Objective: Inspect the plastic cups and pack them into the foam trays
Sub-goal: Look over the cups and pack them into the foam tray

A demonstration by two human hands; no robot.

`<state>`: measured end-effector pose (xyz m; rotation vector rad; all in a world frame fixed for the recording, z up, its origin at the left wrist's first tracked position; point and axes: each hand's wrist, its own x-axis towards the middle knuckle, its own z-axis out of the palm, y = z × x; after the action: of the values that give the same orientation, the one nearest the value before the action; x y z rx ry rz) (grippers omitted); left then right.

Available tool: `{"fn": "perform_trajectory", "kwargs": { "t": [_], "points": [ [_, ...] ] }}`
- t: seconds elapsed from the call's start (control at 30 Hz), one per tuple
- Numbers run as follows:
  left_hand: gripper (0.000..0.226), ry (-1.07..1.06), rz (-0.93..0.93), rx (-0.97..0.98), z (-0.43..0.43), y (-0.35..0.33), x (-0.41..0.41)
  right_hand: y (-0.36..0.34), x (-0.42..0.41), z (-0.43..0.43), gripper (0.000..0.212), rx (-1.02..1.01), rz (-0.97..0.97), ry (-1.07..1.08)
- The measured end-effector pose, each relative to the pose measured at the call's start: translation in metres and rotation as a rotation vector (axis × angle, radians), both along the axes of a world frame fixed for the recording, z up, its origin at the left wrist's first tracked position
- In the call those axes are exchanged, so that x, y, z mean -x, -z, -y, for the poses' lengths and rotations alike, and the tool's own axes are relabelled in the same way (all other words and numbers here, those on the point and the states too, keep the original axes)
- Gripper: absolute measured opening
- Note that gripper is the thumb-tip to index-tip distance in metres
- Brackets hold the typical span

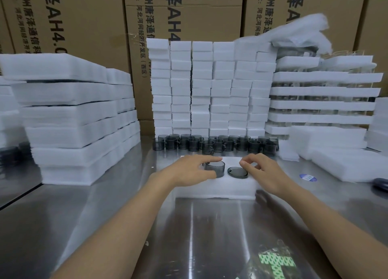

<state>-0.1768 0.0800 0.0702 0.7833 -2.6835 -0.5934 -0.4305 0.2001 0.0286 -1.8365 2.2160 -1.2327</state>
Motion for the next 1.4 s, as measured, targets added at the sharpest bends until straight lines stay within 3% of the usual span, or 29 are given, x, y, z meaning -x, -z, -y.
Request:
{"fn": "perform_trajectory", "kwargs": {
  "t": [0.37,0.57,0.7,0.83,0.93,1.1,1.4],
  "points": [
    [0.060,-0.006,-0.113,-0.080,0.002,0.005,0.003,-0.002,-0.002,-0.002,0.013,0.003,0.004,-0.009],
    [0.074,-0.015,0.102,-0.017,0.008,0.008,0.005,-0.001,-0.002,-0.003,0.013,-0.005,0.028,-0.010],
    [0.068,-0.058,0.159,0.088,0.002,0.010,0.005,-0.003,-0.004,-0.002,0.012,-0.004,0.031,-0.009],
    [0.062,-0.024,-0.011,0.219,-0.007,0.011,0.007,-0.003,-0.003,-0.003,0.012,-0.014,0.020,-0.007],
    [0.060,-0.023,-0.088,0.211,-0.010,0.010,0.009,-0.003,-0.003,-0.003,0.010,-0.009,0.021,-0.006],
    [0.060,-0.047,0.164,0.220,-0.016,0.021,0.018,-0.003,-0.003,-0.003,0.012,-0.009,0.006,0.002],
    [0.057,-0.073,0.143,0.258,-0.012,0.020,0.019,-0.002,-0.006,-0.004,0.012,-0.002,0.057,-0.001]
  ]
}}
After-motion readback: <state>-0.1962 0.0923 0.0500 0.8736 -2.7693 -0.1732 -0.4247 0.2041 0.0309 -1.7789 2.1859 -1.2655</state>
